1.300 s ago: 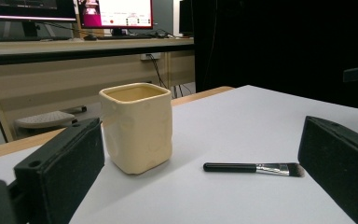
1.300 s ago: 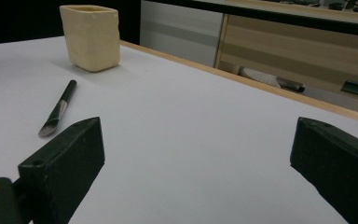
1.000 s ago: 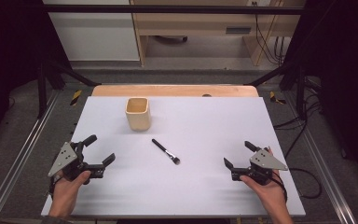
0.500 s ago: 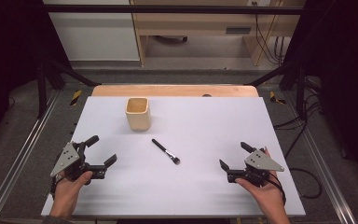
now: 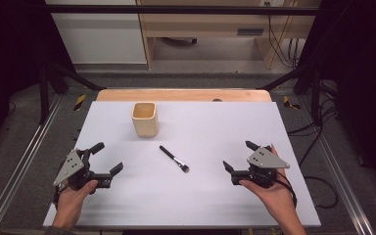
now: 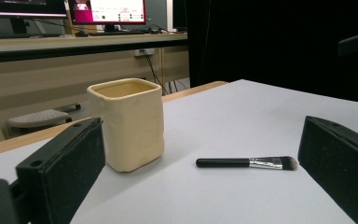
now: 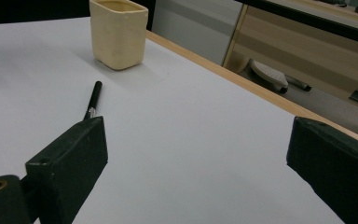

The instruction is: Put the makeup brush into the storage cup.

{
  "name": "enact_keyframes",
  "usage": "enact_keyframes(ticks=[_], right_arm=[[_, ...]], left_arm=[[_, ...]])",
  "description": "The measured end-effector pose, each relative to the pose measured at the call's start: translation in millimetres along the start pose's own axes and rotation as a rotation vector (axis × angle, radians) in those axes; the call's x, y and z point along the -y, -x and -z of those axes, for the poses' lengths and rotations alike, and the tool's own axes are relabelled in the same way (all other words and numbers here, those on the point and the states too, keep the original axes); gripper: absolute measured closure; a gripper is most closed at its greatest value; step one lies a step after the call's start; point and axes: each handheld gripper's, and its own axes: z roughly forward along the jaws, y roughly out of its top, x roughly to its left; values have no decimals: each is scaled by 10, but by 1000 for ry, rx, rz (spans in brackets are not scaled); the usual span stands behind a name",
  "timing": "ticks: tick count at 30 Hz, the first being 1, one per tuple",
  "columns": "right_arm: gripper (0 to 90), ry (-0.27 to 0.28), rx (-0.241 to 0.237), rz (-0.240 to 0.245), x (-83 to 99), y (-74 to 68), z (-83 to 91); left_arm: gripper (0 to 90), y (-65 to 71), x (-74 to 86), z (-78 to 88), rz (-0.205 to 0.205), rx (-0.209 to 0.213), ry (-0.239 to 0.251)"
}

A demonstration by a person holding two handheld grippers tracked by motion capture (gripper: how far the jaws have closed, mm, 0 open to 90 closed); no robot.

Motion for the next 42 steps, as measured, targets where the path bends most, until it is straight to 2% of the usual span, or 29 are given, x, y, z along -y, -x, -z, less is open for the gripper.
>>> enact_keyframes(ticks=[8, 18, 34, 35, 38, 40, 42], right_arm=[[69, -45, -15, 34, -172, -26, -83], [69, -101, -59, 63, -391, -111, -317], [70, -183, -113, 92, -556, -258, -709], [67, -194, -119, 112, -581, -294, -766], [64, -188, -135, 121, -602, -328, -814], [65, -199, -153, 144, -630, -381, -887], [67, -211, -169, 146, -641, -412, -934]], left_arm=[[3, 5, 1, -7, 1, 0, 4], [3, 0, 0, -3, 1, 0, 3], [3, -4, 1, -4, 3, 2, 6], [3, -4, 1, -4, 2, 2, 6], [3, -5, -1, -4, 4, 3, 8], [3, -19, 2, 1, 7, -1, 11], [3, -28, 5, 2, 8, -2, 8]])
